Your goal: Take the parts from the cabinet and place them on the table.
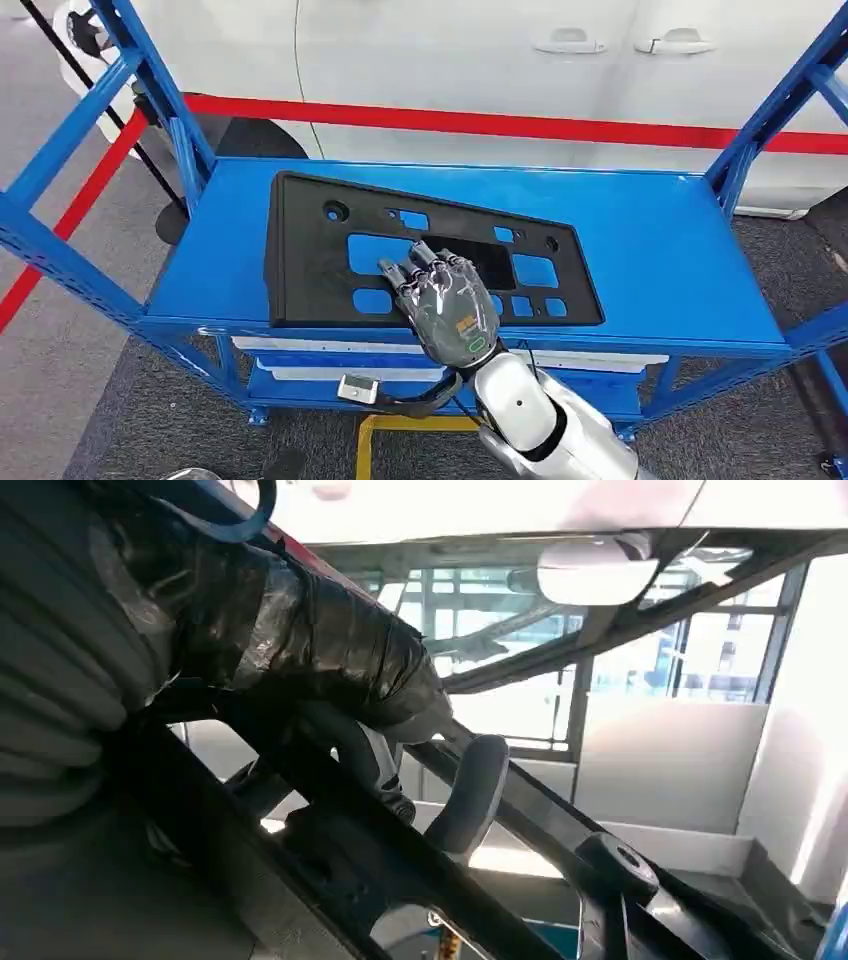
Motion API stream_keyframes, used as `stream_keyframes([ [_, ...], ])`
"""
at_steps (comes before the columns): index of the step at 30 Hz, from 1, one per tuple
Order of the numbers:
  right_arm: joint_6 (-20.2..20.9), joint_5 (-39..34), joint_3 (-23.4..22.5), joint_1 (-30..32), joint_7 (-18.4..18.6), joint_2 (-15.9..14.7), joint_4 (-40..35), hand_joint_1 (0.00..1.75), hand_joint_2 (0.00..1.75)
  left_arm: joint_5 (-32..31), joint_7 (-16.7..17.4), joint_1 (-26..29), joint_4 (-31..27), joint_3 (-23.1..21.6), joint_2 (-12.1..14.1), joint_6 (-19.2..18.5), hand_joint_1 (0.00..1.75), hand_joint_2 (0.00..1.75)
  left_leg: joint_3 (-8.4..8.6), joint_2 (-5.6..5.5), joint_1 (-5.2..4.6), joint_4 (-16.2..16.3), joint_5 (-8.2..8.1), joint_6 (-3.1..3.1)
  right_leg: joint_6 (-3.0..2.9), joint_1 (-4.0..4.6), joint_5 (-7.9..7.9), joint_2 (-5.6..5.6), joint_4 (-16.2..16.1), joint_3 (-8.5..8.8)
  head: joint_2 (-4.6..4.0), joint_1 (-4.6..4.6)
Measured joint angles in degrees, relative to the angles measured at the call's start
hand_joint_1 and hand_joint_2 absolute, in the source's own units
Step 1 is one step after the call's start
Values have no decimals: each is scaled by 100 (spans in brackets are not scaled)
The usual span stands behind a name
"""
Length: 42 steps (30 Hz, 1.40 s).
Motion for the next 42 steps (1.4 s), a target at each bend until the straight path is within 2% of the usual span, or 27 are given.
stream_keyframes([
  [3, -39, 2, -2, 10, 11, 2, 2, 175, 175, 0, 2, 6, 0, -2, 0, 0, 0, 175, -17, 2, 9, -46, 64, -99, -73, 22, 44, 13, 23, -55, 0, 0],
  [4, -41, 4, -2, 10, 15, 4, 2, 175, 175, 2, 2, 6, 0, -4, 0, 2, 0, 175, -27, -1, 9, -38, 68, -119, -130, -12, 85, 9, -27, -60, 0, 0],
  [6, -50, 13, -2, 7, 13, 33, 2, 175, 175, 2, 2, 8, 0, -4, 2, 2, 0, 175, -162, -1, 31, 295, -292, -173, -229, -29, 157, -13, -64, -90, 0, -2],
  [8, -52, 15, -2, 15, 13, 46, 4, 175, 175, 2, 2, 7, 0, -7, 2, 2, 0, 175, -490, 0, 38, 1178, -805, -212, -263, -15, 202, -20, -62, -163, -2, -2],
  [9, -52, 15, -2, 24, 13, 46, 13, 175, 175, 2, 7, 10, 0, -9, 2, 2, 0, 175, -628, 0, 38, 1570, -974, -222, -264, -4, 226, -22, -58, -202, -2, -2],
  [10, -52, 18, -2, 34, 13, 46, 22, 175, 175, 5, 7, 16, 0, -9, 2, 2, 0, 175, -669, 0, 38, 1748, -1000, -225, -264, 3, 249, -21, -51, -237, -2, -2],
  [11, -55, 22, -2, 45, 13, 46, 26, 175, 175, 7, 9, 20, 0, -11, 2, 2, 0, 175, -560, 0, 38, 1621, -895, -214, -260, 7, 269, -20, -45, -264, 0, -2],
  [12, -55, 26, -2, 51, 13, 46, 26, 175, 175, 7, 9, 21, 0, -11, 2, 2, 0, 175, -309, 0, 37, 1226, -688, -194, -249, 11, 282, -15, -38, -278, 0, -2],
  [14, -57, 33, -9, 48, 13, 48, 26, 175, 175, 7, 9, 10, 0, -18, 7, 7, 0, 175, 350, -4, 24, 114, -274, -114, -222, 17, 300, -13, -23, -280, 0, -2],
  [15, -57, 37, -17, 48, 13, 50, 26, 175, 175, 7, 9, 2, 0, -24, 11, 9, 0, 175, 444, -8, -1, -75, -365, -89, -196, 40, 315, -15, -18, -297, 0, -2],
  [19, -61, 44, -39, 52, 13, 59, 26, 175, 175, 7, 13, 35, 0, -39, 9, 20, 0, 175, 383, -10, -14, -145, -245, -9, -44, 40, 426, -11, -38, -342, -2, 0],
  [20, -65, 48, -55, 56, 13, 59, 26, 175, 175, 7, 13, 32, 0, -42, 4, 20, 0, 175, 389, 25, 35, -196, -177, 31, -18, 24, 341, -9, 20, -366, 0, -2],
  [21, -72, 50, -68, 51, 13, 59, 26, 175, 175, 9, 13, 21, 0, -44, 4, 24, 0, 175, 350, 25, 33, -202, -140, 83, -4, 23, 130, -2, 199, -452, 0, 4],
  [23, -83, 57, -81, 64, 13, 59, 26, 175, 175, 13, 13, 17, 0, -44, 4, 31, 0, 175, 263, 29, 26, -188, -98, 111, 36, 4, -390, -1, 1045, -778, -2, 2],
  [25, -87, 57, -83, 95, 13, 57, 26, 175, 175, 11, 13, 34, 0, -44, 7, 31, 0, 175, 170, 34, 24, -156, -55, 104, 69, -8, -635, -2, 1690, -1002, 0, 2],
  [26, -92, 57, -85, 108, 13, 57, 26, 175, 175, 11, 13, 38, 0, -44, 7, 33, 0, 175, 123, 34, 24, -128, -43, 96, 76, -22, -553, -3, 1628, -925, -2, 4],
  [27, -96, 59, -90, 111, 13, 57, 26, 175, 175, 13, 13, 38, 0, -44, 7, 33, 0, 175, 94, 33, 25, -104, -36, 87, 74, -33, -398, -3, 1347, -731, 0, 2],
  [29, -120, 59, -103, 109, 13, 57, 26, 175, 175, 11, 13, 36, 0, -46, 2, 33, 0, 175, 61, 29, 25, -49, -33, 76, 42, -44, 18, -6, 260, -54, 0, 2],
  [30, -131, 59, -107, 106, 13, 57, 26, 175, 175, 13, 13, 36, 0, -46, 2, 33, 0, 175, 41, 28, 21, -39, -26, 51, 22, -36, -90, -5, 30, 46, -2, 4],
  [33, -140, 59, -111, 118, 13, 59, 24, 175, 175, 13, 13, 37, 0, -46, 4, 37, 0, 175, -2, 29, -2, -36, 37, -72, -49, 26, 6, 8, 28, -20, -2, 0],
  [35, -140, 59, -116, 116, 13, 61, 24, 175, 175, 15, 13, 36, 0, -46, 4, 39, 0, 175, -39, 25, 9, -10, 7, -136, -159, -37, 96, -13, -47, -38, 0, 2],
  [36, -140, 59, -118, 115, 13, 65, 24, 175, 175, 15, 13, 37, 0, -46, 4, 37, 0, 175, -91, 23, 18, 97, -132, -165, -199, -30, 124, -16, -57, -57, -2, -2],
  [37, -144, 61, -118, 115, 13, 76, 24, 175, 175, 15, 13, 37, 0, -46, 4, 37, 0, 175, -221, 22, 26, 450, -425, -191, -243, -30, 154, -21, -56, -101, 0, -4],
  [38, -142, 61, -118, 115, 13, 83, 24, 175, 175, 15, 13, 37, 0, -46, 4, 37, 0, 175, -385, 23, 34, 897, -687, -212, -253, -21, 183, -27, -53, -141, 0, -2],
  [40, -142, 61, -118, 120, 13, 81, 26, 175, 175, 17, 15, 44, 0, -46, 4, 37, 0, 175, -634, 25, 34, 1633, -1003, -243, -257, -5, 239, -30, -41, -233, 0, -4],
  [41, -142, 61, -118, 123, 13, 81, 26, 175, 175, 17, 15, 48, 0, -46, 4, 37, 0, 175, -599, 25, 34, 1665, -972, -240, -254, -2, 262, -29, -31, -272, -2, -2],
  [42, -144, 61, -118, 123, 13, 81, 26, 175, 175, 20, 15, 50, 0, -46, 4, 37, 0, 175, -411, 25, 34, 1401, -819, -229, -243, -2, 281, -27, -16, -311, -2, -4],
])
